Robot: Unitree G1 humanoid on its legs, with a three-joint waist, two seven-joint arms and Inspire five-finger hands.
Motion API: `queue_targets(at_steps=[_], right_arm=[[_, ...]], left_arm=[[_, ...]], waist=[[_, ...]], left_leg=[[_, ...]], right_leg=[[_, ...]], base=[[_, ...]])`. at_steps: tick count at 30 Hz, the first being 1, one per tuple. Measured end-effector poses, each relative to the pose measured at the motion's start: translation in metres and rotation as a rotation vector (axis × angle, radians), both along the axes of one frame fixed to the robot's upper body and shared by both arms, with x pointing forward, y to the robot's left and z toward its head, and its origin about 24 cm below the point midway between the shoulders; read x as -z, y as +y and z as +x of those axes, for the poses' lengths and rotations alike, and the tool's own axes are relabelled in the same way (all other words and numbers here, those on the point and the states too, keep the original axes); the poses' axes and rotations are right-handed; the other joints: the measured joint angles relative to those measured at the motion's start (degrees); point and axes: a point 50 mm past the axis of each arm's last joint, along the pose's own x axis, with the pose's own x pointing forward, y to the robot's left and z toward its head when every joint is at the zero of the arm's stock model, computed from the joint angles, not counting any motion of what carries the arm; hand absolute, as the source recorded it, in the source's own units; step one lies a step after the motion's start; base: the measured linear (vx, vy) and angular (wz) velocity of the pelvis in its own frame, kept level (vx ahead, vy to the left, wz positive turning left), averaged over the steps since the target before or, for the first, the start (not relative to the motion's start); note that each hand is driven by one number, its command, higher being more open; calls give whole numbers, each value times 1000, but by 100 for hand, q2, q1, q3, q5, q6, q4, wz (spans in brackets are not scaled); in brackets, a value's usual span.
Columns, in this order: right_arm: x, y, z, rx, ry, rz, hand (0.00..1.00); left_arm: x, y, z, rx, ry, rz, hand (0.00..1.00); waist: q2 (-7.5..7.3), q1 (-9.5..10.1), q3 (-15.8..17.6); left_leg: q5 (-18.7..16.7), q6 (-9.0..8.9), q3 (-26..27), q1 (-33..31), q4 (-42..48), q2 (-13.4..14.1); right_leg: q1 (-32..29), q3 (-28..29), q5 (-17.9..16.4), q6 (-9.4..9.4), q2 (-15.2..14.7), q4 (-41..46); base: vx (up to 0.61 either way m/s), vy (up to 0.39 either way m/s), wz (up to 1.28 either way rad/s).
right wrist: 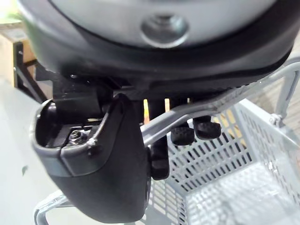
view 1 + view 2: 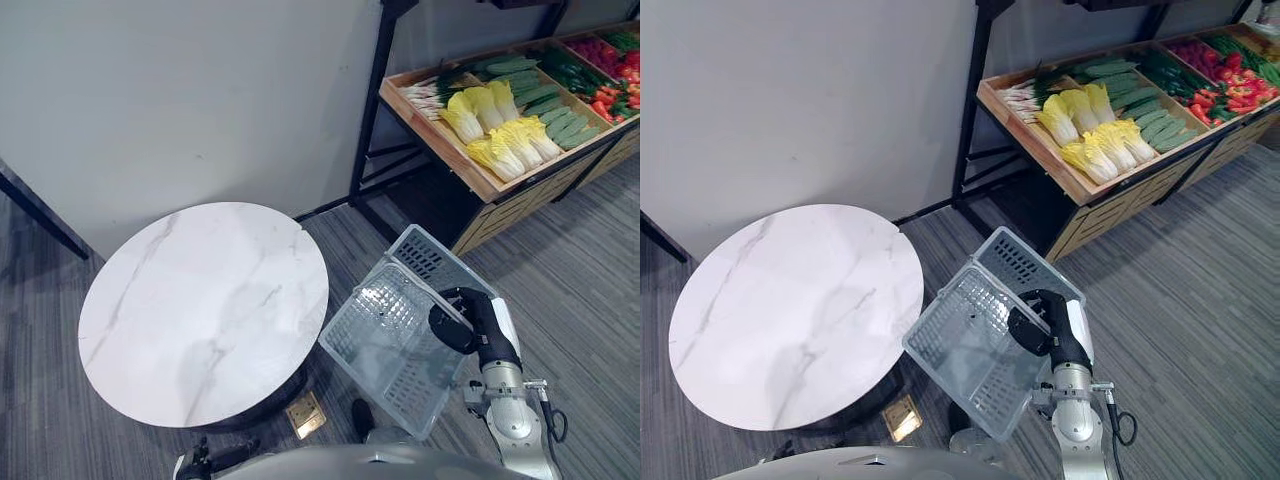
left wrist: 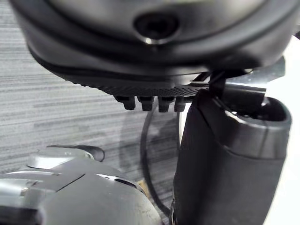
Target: Pick vegetable in the basket
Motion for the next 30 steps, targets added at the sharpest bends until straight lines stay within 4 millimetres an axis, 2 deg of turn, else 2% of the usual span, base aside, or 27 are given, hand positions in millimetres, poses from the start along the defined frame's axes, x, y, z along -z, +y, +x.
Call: queue_targets(at_steps=[5,11,16,17,18,19,20,21,22,23,24,25,26,27,28,29,30], right_arm=[[0,-1,0,6,1,1,0],[-3,-11,-11,53,2,-15,0],[-15,-5,-34,104,-27,9,0],[-16,-3,-35,107,-30,15,0],[-16,-2,-34,104,-32,18,0],[-17,-2,-32,101,-38,19,0],[-20,-2,-28,104,-57,15,0],[-21,-3,-28,108,-64,12,0],[-22,-6,-28,124,-70,6,0],[-21,-9,-29,136,-69,1,0],[-21,-11,-29,152,-73,-3,0],[-21,-13,-28,160,-75,-5,0],[-21,-15,-23,164,-82,-8,0],[-20,-16,-17,160,-84,-10,0],[-14,-13,1,139,-78,10,0],[-13,-12,7,143,-81,19,0],[-15,-13,13,144,-98,15,0]], left_arm=[[-1,1,2,4,-10,5,100],[-2,-3,18,10,-55,-2,100],[-4,-5,27,6,-90,3,100],[-4,-4,27,5,-92,6,100],[-5,-4,25,3,-90,11,100],[-5,-3,27,4,-93,15,100],[-5,-3,29,5,-98,17,100],[-6,-2,29,2,-99,18,100],[-6,-1,28,-14,-100,18,100],[-6,0,25,-16,-92,21,100],[-6,2,24,-3,-85,24,100],[-6,2,24,0,-87,24,100],[-6,2,26,-2,-95,25,100],[-8,5,29,-4,-105,33,100],[-8,6,34,-20,-116,25,100],[-8,6,39,-18,-125,18,100],[-8,2,43,-13,-145,11,100]], waist=[[-13,-21,70],[43,-57,409],[98,-76,534],[83,-67,558],[85,-47,562],[71,-31,575],[165,-33,633],[166,-32,637],[157,1,652],[119,24,653],[93,18,651],[79,13,650],[7,68,641],[-11,96,698],[-3,143,710],[64,207,680],[130,243,700]], left_leg=[[-315,71,149,-113,554,40],[-666,237,200,-351,1320,39],[-1077,307,649,-508,2073,311],[-1150,327,823,-508,2194,402],[-1208,334,1044,-508,2291,501],[-1214,371,1364,-494,2315,623],[-1147,492,1738,-489,2267,786],[-1126,513,1933,-477,2231,862],[-1035,499,2215,-378,2063,933],[-932,458,2421,-260,1857,913],[-834,436,2616,-194,1689,913],[-797,434,2736,-161,1640,912],[-764,438,3004,-129,1658,930],[-739,456,3216,-118,1769,921],[-663,692,3176,-541,2037,1060],[-662,659,3171,-667,1534,978],[-92,578,3257,-746,1100,978]], right_leg=[[-104,167,-143,61,48,324],[-179,263,-217,106,43,627],[-294,559,-168,148,266,755],[-335,676,-108,105,326,741],[-386,714,-23,-36,380,678],[-526,261,-182,-477,279,633],[-740,-553,-359,-681,89,787],[-864,-916,-341,-656,3,1049],[-974,-1491,-417,-749,-184,1716],[-958,-1772,-589,-839,-380,2269],[-858,-2054,-897,-788,-657,2886],[-795,-2242,-1083,-808,-804,3110],[-704,-2662,-1246,-834,-1051,3276],[-770,-3051,-1129,-959,-1025,3137],[-524,-3035,-654,-1064,-681,1873],[-455,-3089,-745,-1115,-657,1695],[-542,-3347,-1188,-1115,-768,2401]], base=[[-64,53,-22],[-77,82,-5],[-75,98,-38],[-98,91,-97],[-122,84,-119],[-146,87,-141],[-133,67,-127],[-62,39,-121],[-8,19,-107],[44,-11,-121],[48,-25,-94],[103,-70,-113],[63,-44,-126],[-2,-113,-179],[-78,-95,-156],[-84,-106,-135],[0,-68,-109]])
